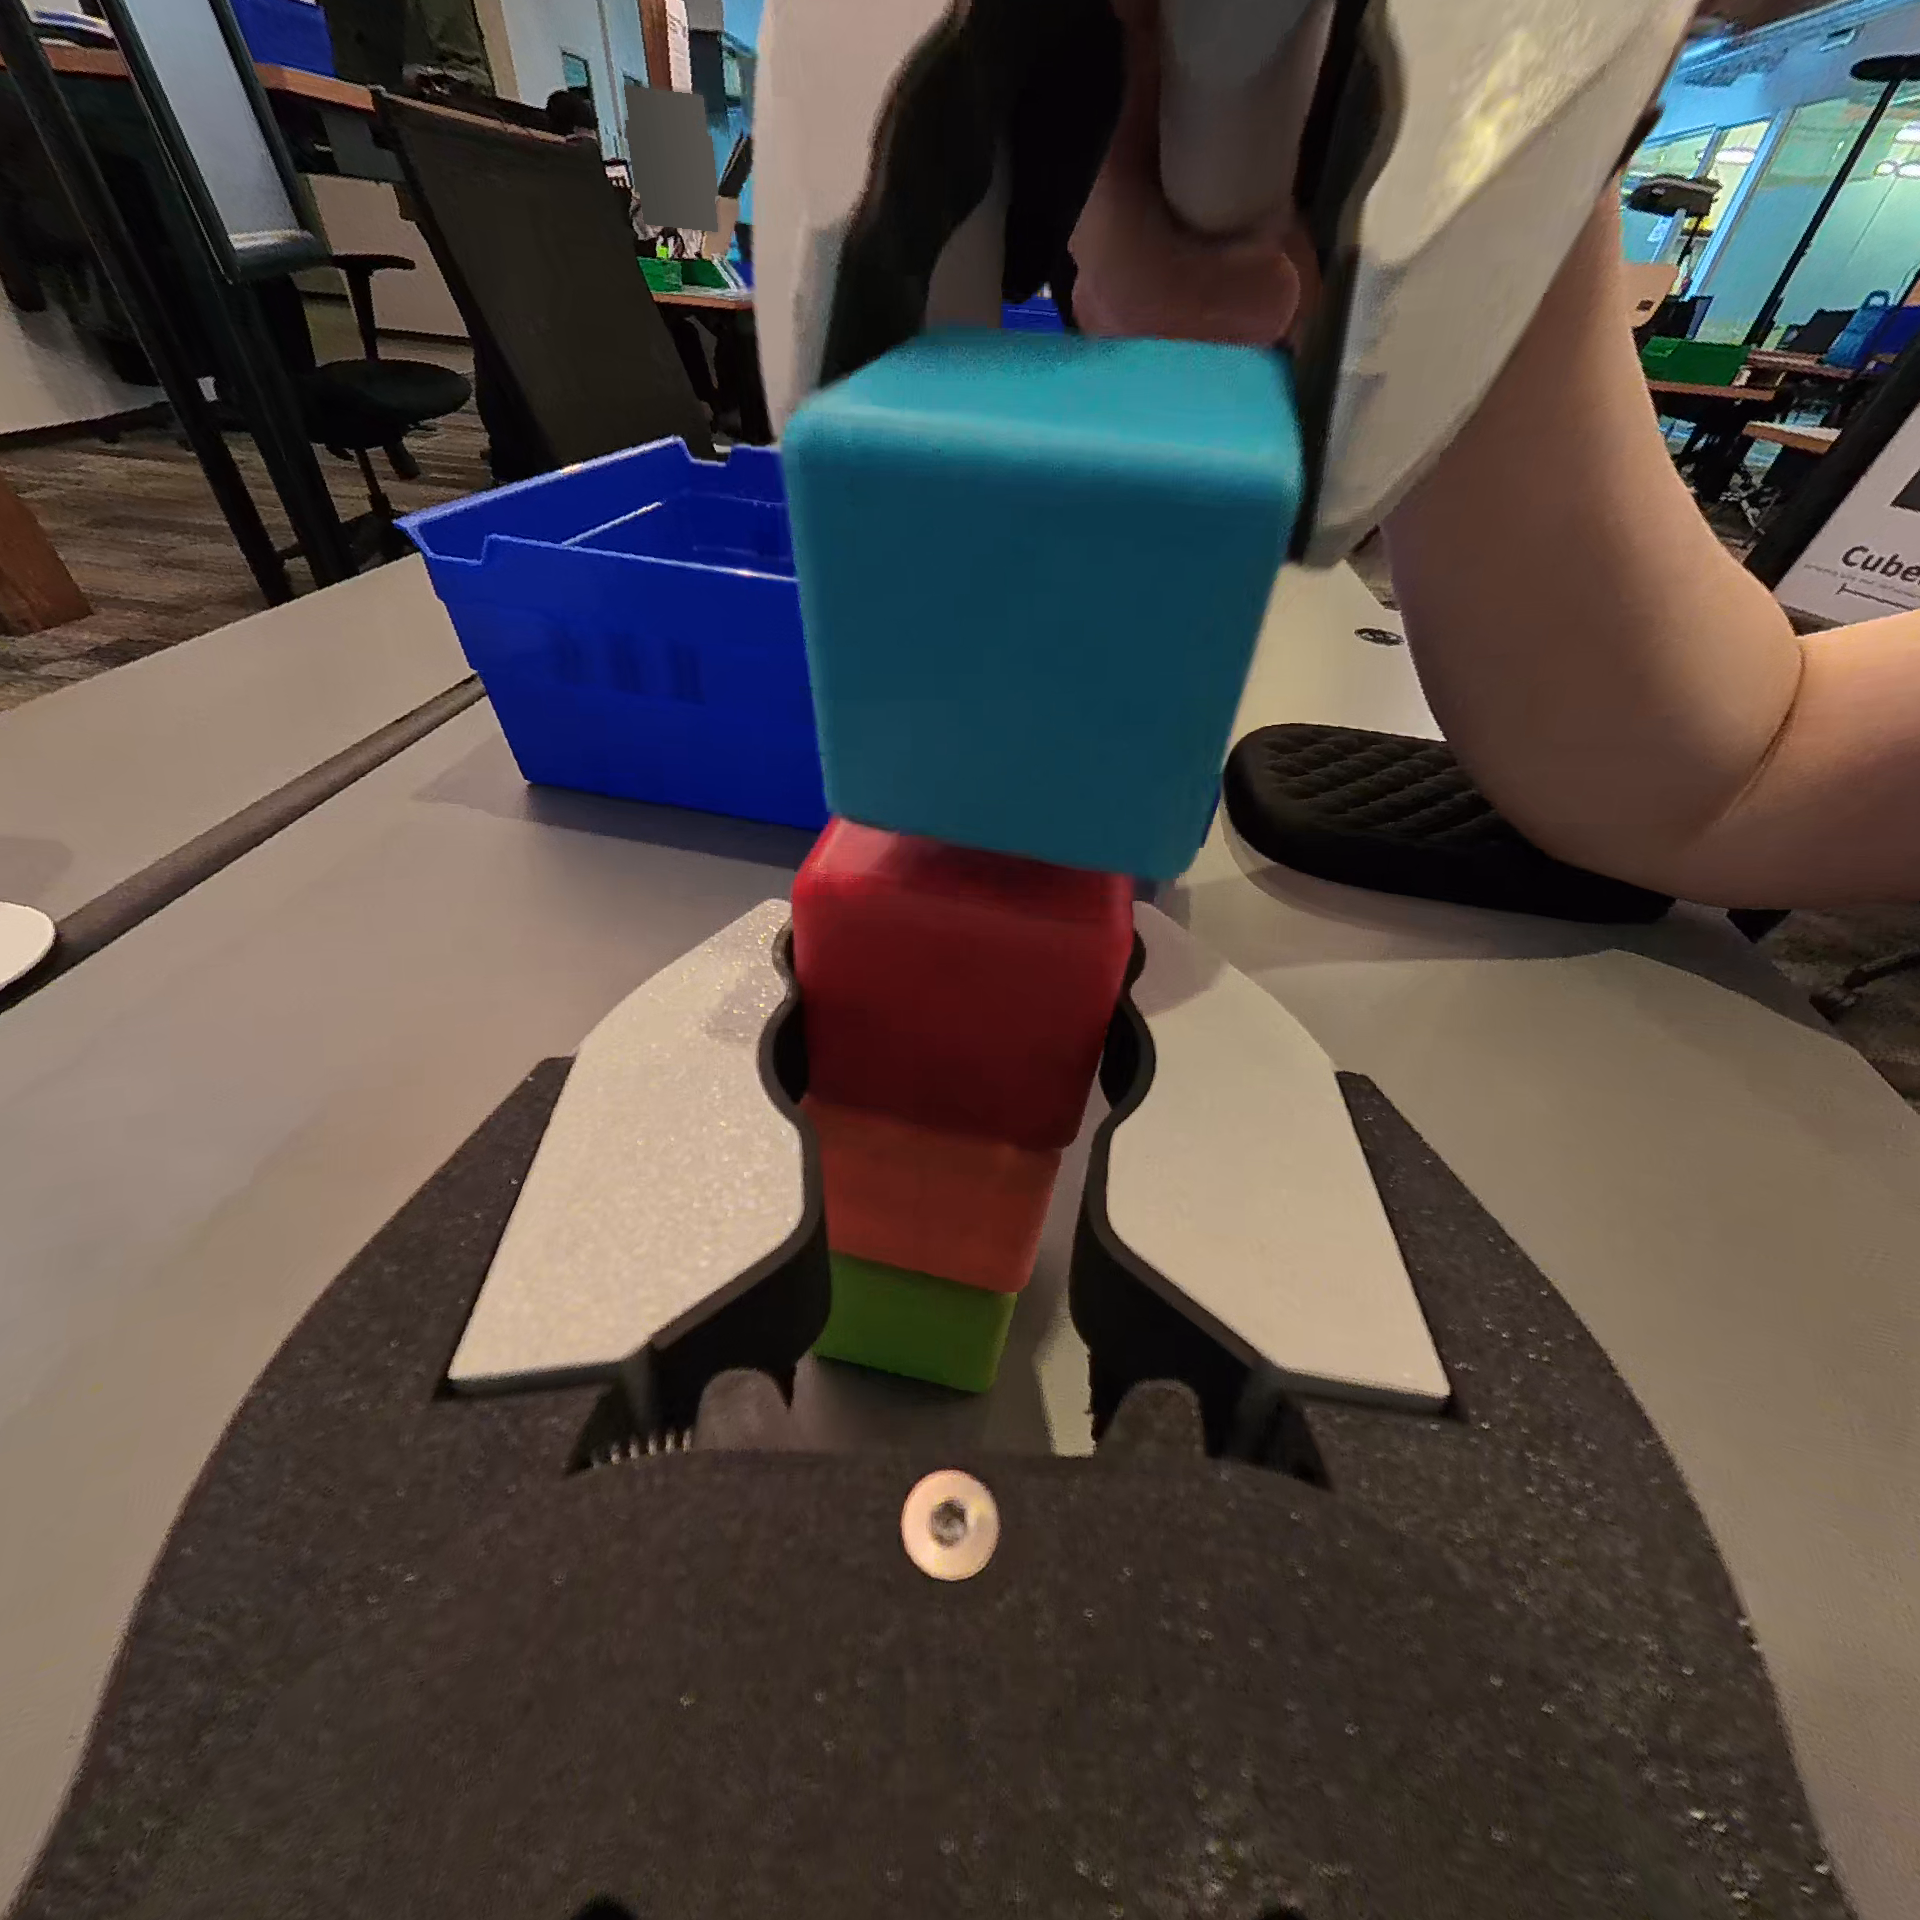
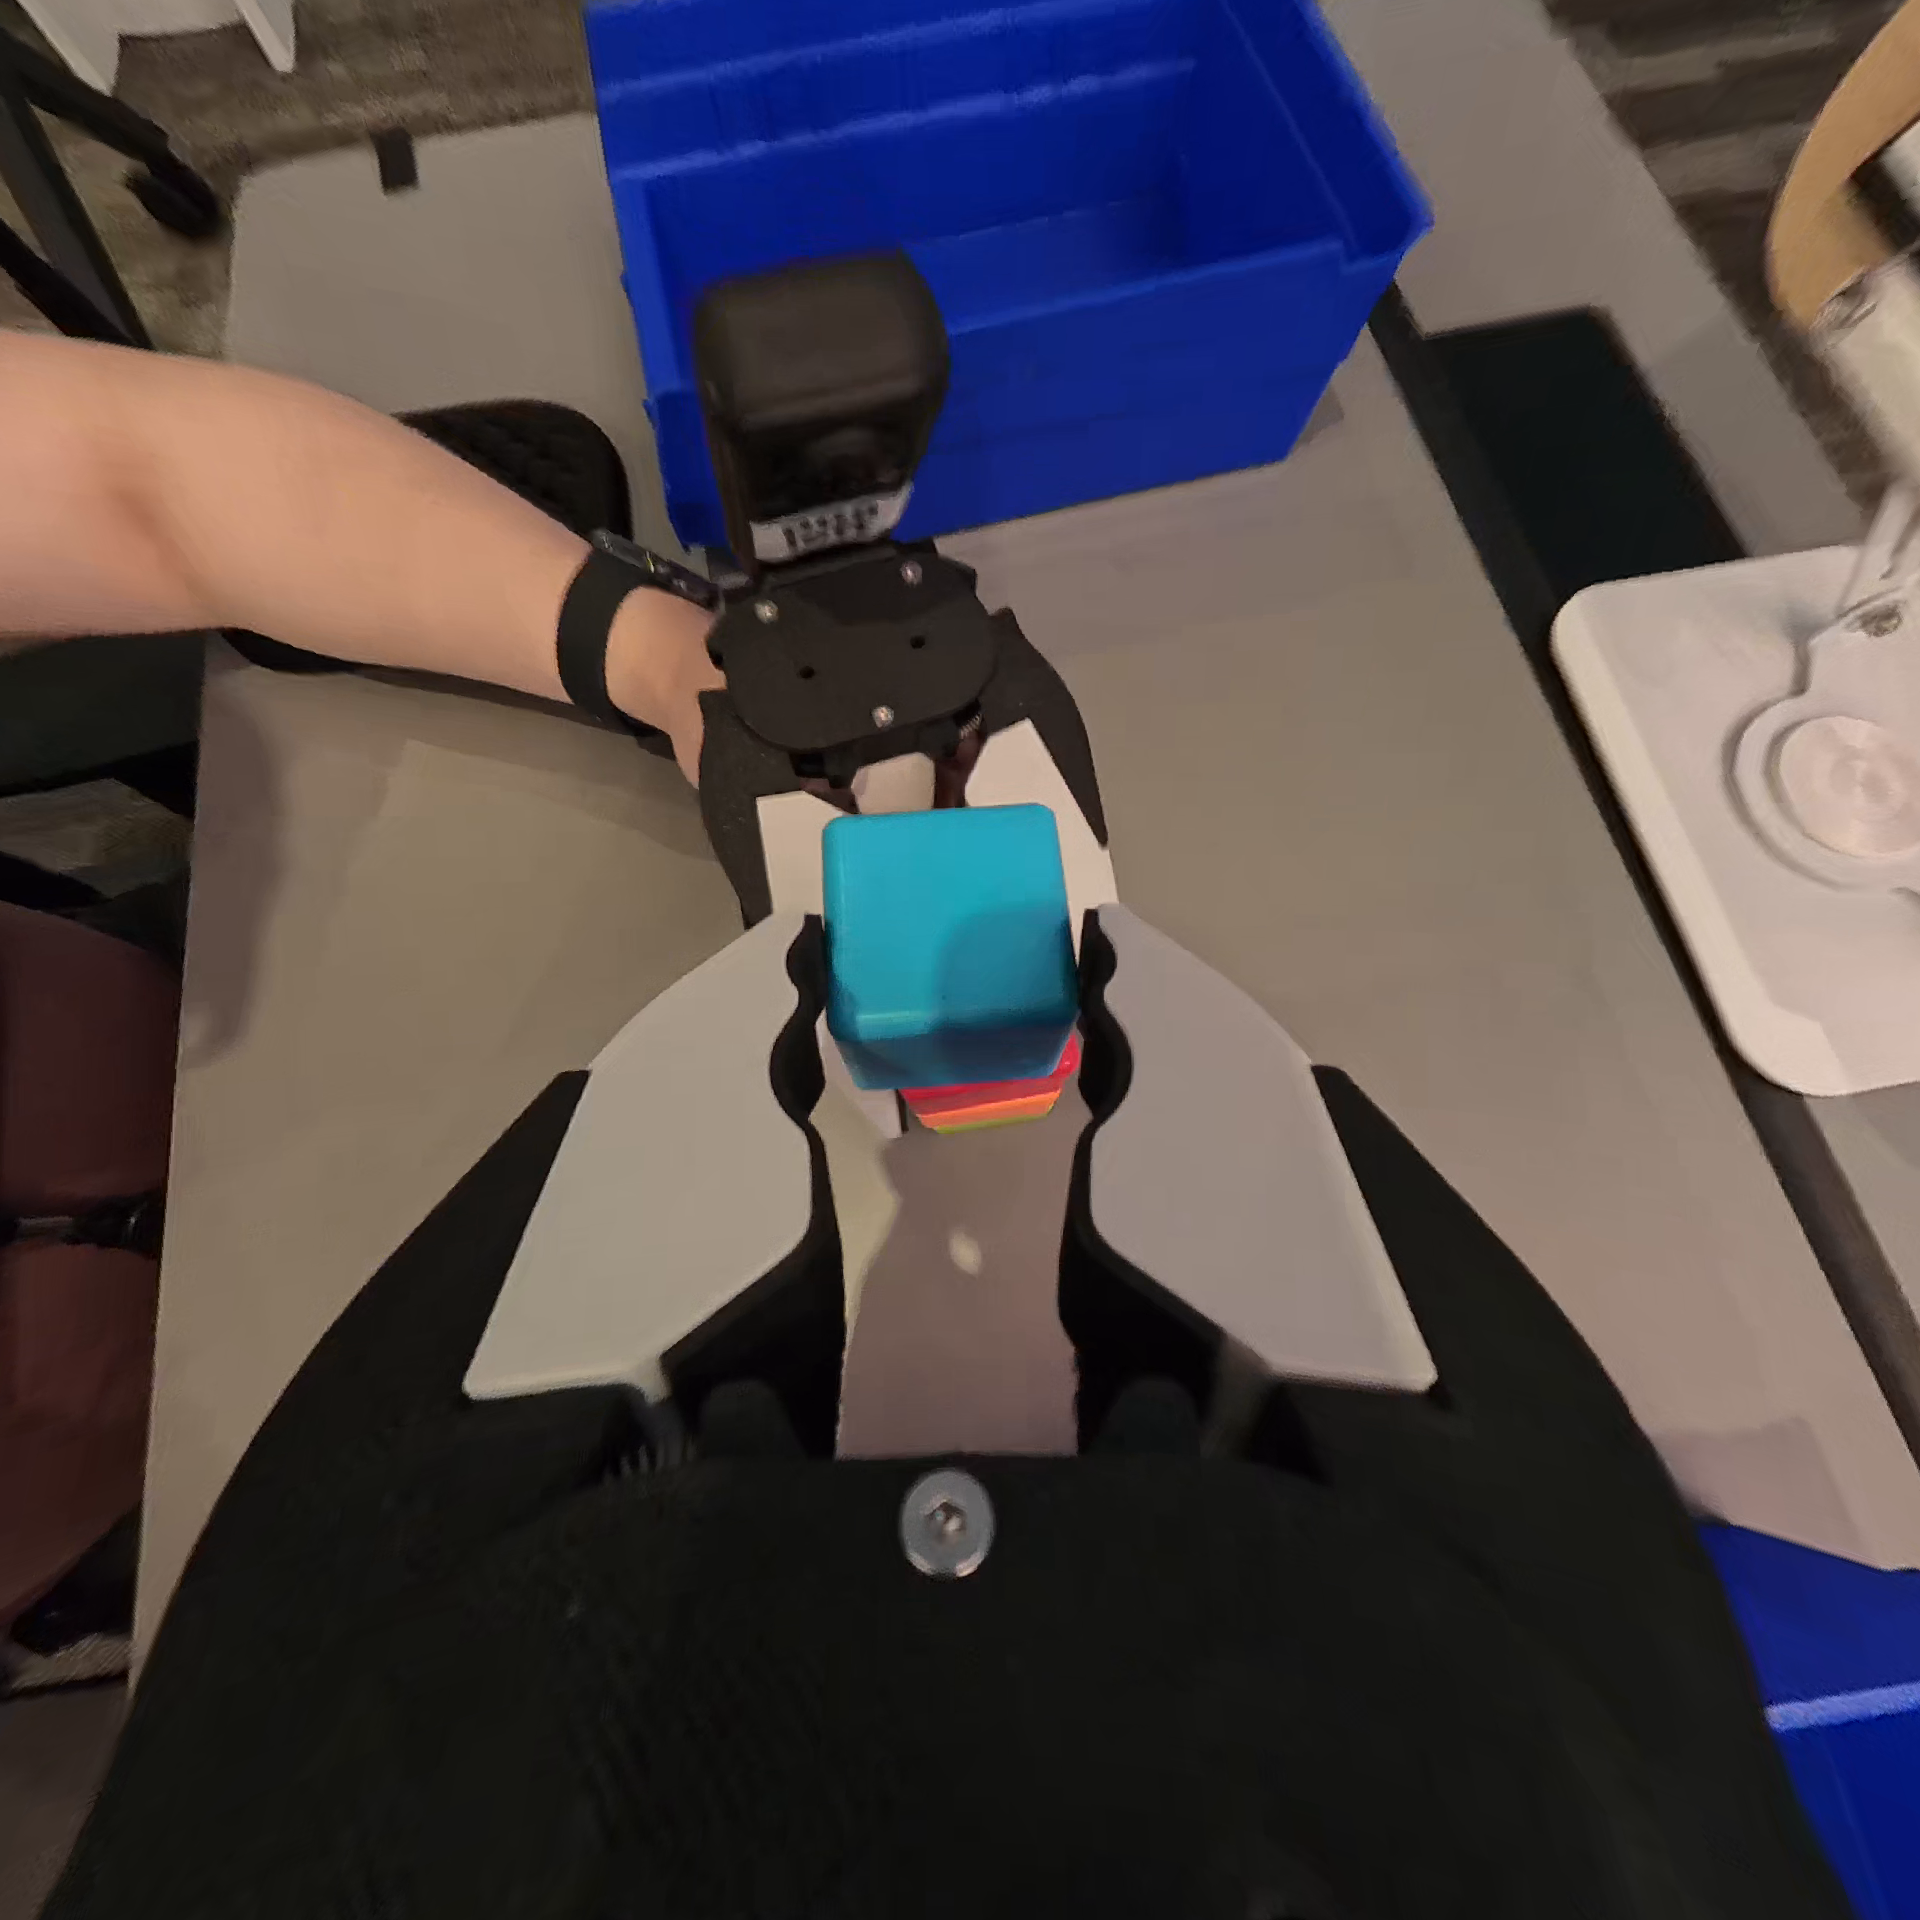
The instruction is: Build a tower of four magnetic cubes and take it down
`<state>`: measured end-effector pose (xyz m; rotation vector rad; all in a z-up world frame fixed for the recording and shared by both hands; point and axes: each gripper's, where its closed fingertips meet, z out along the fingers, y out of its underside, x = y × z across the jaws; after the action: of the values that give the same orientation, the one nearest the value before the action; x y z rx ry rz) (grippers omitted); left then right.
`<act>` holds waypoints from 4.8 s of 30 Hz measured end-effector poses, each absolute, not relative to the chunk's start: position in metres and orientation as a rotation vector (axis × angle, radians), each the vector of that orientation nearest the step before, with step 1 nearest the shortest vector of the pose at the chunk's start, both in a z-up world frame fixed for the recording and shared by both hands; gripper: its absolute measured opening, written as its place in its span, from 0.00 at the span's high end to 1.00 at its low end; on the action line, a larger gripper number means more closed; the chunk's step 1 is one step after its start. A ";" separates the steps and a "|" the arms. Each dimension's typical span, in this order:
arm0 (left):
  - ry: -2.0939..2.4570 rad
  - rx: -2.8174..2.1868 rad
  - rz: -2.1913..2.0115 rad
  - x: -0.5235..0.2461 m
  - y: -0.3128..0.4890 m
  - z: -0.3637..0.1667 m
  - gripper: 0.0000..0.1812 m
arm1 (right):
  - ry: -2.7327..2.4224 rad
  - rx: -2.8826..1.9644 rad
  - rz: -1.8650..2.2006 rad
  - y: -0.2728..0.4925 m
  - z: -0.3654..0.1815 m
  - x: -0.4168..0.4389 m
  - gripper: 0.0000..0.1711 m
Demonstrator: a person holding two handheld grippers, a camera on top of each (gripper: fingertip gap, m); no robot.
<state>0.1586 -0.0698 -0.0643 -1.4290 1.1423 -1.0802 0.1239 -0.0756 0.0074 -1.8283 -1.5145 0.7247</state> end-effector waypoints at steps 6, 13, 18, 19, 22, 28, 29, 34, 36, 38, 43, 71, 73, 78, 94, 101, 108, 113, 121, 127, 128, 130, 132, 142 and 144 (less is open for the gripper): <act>1.134 -1.434 -1.085 0.158 -0.069 -0.065 0.70 | -1.342 -1.756 0.546 -0.055 0.051 0.166 0.72; 1.123 -1.444 -1.071 0.159 -0.069 -0.065 0.70 | -0.414 -2.033 0.107 0.058 0.042 0.374 0.72; 1.119 -1.456 -1.049 0.159 -0.068 -0.065 0.70 | -0.153 -2.289 0.063 0.088 -0.050 0.429 0.72; 1.121 -1.457 -1.046 0.159 -0.068 -0.065 0.70 | -0.125 -2.314 0.028 0.091 -0.062 0.435 0.72; 1.125 -1.458 -1.046 0.159 -0.068 -0.066 0.70 | -0.066 -2.352 -0.078 0.098 -0.088 0.450 0.72; 1.127 -1.459 -1.047 0.159 -0.067 -0.066 0.70 | -0.073 -2.417 -0.187 0.100 -0.120 0.466 0.71; 1.129 -1.459 -1.047 0.159 -0.067 -0.066 0.70 | -0.075 -2.434 -0.185 0.099 -0.123 0.466 0.71; 1.150 -1.441 -1.053 0.158 -0.069 -0.066 0.70 | -0.100 -2.453 -0.160 0.095 -0.117 0.461 0.68; 1.145 -1.474 -1.063 0.157 -0.068 -0.068 0.60 | -0.121 -2.438 -0.154 0.093 -0.103 0.457 0.66; 1.160 -1.509 -1.066 0.156 -0.069 -0.073 0.60 | -0.150 -2.365 -0.134 0.092 -0.076 0.450 0.67; 1.209 -1.590 -0.970 0.153 -0.068 -0.093 0.62 | -0.462 -2.008 0.037 0.073 0.027 0.376 0.67; 1.297 -1.655 -0.905 0.156 -0.067 -0.108 0.70 | -1.710 -1.800 0.688 -0.069 -0.050 0.125 0.72; 1.303 -1.653 -0.909 0.156 -0.067 -0.108 0.70 | -1.698 -1.810 0.723 -0.069 -0.049 0.126 0.72; 1.298 -1.657 -0.909 0.156 -0.066 -0.108 0.70 | -1.692 -1.804 0.727 -0.068 -0.049 0.126 0.72; 1.313 -1.652 -0.914 0.158 -0.067 -0.108 0.71 | -1.529 -1.721 0.942 -0.067 -0.006 0.130 0.72; 1.312 -1.653 -0.915 0.158 -0.067 -0.109 0.71 | -0.997 -1.691 0.588 0.010 0.059 0.252 0.72; 1.312 -1.655 -0.918 0.158 -0.067 -0.109 0.71 | -0.661 -2.096 0.449 0.075 -0.041 0.350 0.72; 1.309 -1.655 -0.914 0.158 -0.067 -0.109 0.71 | -0.710 -2.244 0.332 0.088 -0.098 0.352 0.72; 1.321 -1.696 -0.891 0.156 -0.068 -0.114 0.69 | -0.771 -2.319 0.185 0.092 -0.130 0.362 0.66; 1.410 -1.773 -0.766 0.149 -0.071 -0.132 0.60 | -0.697 -2.164 0.093 0.092 -0.065 0.376 0.62; 1.429 -1.794 -0.726 0.146 -0.070 -0.139 0.60 | -0.684 -2.102 0.094 0.089 -0.044 0.374 0.63; 1.428 -1.840 -0.657 0.145 -0.065 -0.146 0.63 | -0.701 -1.950 0.132 0.079 -0.002 0.357 0.63; 1.446 -1.866 -0.642 0.146 -0.066 -0.151 0.66 | -0.742 -1.781 0.196 0.064 0.037 0.328 0.63; 1.495 -1.907 -0.646 0.145 -0.067 -0.158 0.71 | -1.638 -1.771 0.631 -0.048 -0.043 0.180 0.61; 1.494 -1.910 -0.649 0.144 -0.066 -0.159 0.71 | -1.680 -1.769 0.665 -0.055 -0.050 0.161 0.61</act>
<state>0.1441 -0.0664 -0.1586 -1.9103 1.4944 -0.6486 0.1610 -0.0554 -0.0503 -1.7693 -1.6802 0.6651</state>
